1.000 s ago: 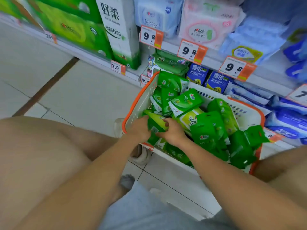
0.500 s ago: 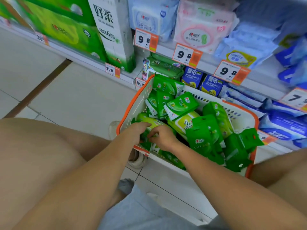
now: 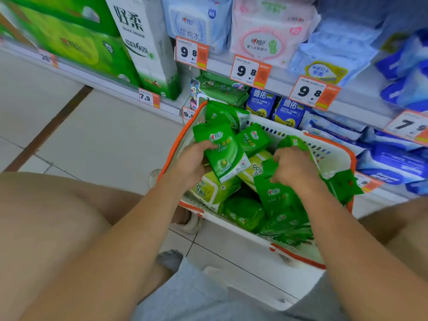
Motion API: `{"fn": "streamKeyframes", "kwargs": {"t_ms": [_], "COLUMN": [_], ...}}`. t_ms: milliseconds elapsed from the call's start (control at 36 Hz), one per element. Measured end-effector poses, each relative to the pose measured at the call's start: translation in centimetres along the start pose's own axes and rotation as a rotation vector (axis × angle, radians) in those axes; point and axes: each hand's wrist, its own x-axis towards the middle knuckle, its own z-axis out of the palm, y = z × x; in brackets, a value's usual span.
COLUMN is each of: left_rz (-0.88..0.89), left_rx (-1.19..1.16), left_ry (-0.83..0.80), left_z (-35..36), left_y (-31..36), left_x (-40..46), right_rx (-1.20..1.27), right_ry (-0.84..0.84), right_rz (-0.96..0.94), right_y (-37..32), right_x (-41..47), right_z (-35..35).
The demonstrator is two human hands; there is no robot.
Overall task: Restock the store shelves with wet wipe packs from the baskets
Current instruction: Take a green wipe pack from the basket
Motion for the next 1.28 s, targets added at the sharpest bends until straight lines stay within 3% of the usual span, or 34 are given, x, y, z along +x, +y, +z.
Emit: {"fn": "streamKeyframes", "kwargs": {"t_ms": [56, 139, 278, 389, 500, 667, 806, 917, 972, 1028, 1083, 1139, 1222, 1278], "left_rz": [-0.006, -0.030, -0.076, -0.089, -0.081, -0.002, 0.026, 0.024, 0.103, 0.199, 0.245, 0.247, 0.212, 0.213], "left_rx": [0.008, 0.076, 0.135, 0.212, 0.279, 0.308, 0.237, 0.204, 0.308, 0.441, 0.492, 0.510, 0.552, 0.576], "left_ry": [-0.030, -0.039, 0.055, 0.140, 0.165, 0.086, -0.147, -0.363, -0.451, -0.432, -0.329, -0.217, -0.139, -0.172], "left_z": [0.7, 1.1, 0.8, 1.0, 0.4, 3.1, 7.9, 11.0, 11.7, 11.7, 10.8, 9.5, 7.8, 7.6], "left_y": [-0.2, -1.4, -3.0, -3.5, -3.9, -0.8, 5.2, 9.4, 10.2, 10.1, 9.5, 8.6, 6.6, 5.5], "left_x": [0.2, 1.0, 1.9, 1.6, 2.2, 0.8, -2.6, -5.7, -6.9, -7.1, -6.3, -5.6, -3.3, -2.4], "right_rx": [0.007, 0.092, 0.073, 0.114, 0.344, 0.535, 1.034, 1.137, 1.239, 1.398, 1.490, 1.147, 0.201, -0.086], "right_ry": [-0.103, -0.128, -0.216, -0.151, -0.109, -0.035, -0.214, 0.040, 0.175, 0.235, 0.223, 0.085, -0.405, -0.526], "right_rz": [-0.036, -0.118, -0.179, -0.314, -0.355, -0.253, -0.340, -0.370, -0.357, -0.320, -0.147, -0.063, -0.325, -0.423], "right_y": [0.7, 0.9, 1.3, 1.4, 2.5, 4.1, 3.9, 3.0, 2.1, 1.7, 2.1, 3.6, 5.7, 5.8], "right_x": [0.1, -0.1, -0.3, -0.9, -1.5, -1.0, -1.7, -1.6, -1.8, -2.0, -1.4, -0.9, -1.2, -2.0], "right_z": [0.0, 0.3, 0.4, 1.4, 1.0, -7.8, -14.6, -16.7, -17.0, -16.4, -14.2, -10.3, -3.7, -0.2]}}
